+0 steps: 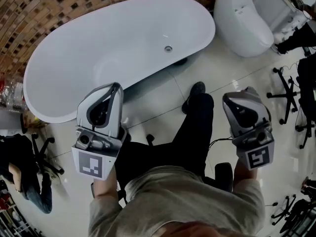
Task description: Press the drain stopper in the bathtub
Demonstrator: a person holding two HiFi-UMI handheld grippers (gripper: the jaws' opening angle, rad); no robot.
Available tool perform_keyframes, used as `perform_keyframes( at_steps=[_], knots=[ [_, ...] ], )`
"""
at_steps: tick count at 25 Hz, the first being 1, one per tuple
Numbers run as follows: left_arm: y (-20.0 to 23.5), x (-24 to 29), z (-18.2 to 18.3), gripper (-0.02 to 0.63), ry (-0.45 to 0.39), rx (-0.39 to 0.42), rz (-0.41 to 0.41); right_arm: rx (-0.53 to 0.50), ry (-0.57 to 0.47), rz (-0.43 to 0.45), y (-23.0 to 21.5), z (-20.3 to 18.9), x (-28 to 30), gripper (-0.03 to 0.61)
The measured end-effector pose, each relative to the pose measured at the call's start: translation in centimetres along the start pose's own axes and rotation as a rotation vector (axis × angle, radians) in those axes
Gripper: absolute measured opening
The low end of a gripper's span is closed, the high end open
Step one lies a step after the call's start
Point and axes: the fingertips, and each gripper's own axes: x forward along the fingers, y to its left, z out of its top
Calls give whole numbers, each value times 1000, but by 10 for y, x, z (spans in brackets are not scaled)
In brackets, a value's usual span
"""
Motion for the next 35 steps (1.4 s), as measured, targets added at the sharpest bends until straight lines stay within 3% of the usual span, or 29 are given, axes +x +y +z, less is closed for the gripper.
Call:
perform_keyframes(
  at_steps=[10,15,23,28,35],
  knots=[
    [8,29,-12,2,45,54,232,-10,-94,176,-51,-59,18,0],
    [2,53,-16,2,48,74,302,-21,-129,225,-78,-84,17,0],
    [-13,110,-38,2,69,62,285,8,-85,275,-106,-139,10,0],
    [-18,111,-51,2,110,48,265,55,-47,282,-92,-160,6,0],
    [-2,128,-64,2,127,81,254,97,-166,230,-103,-159,12,0]
  ],
)
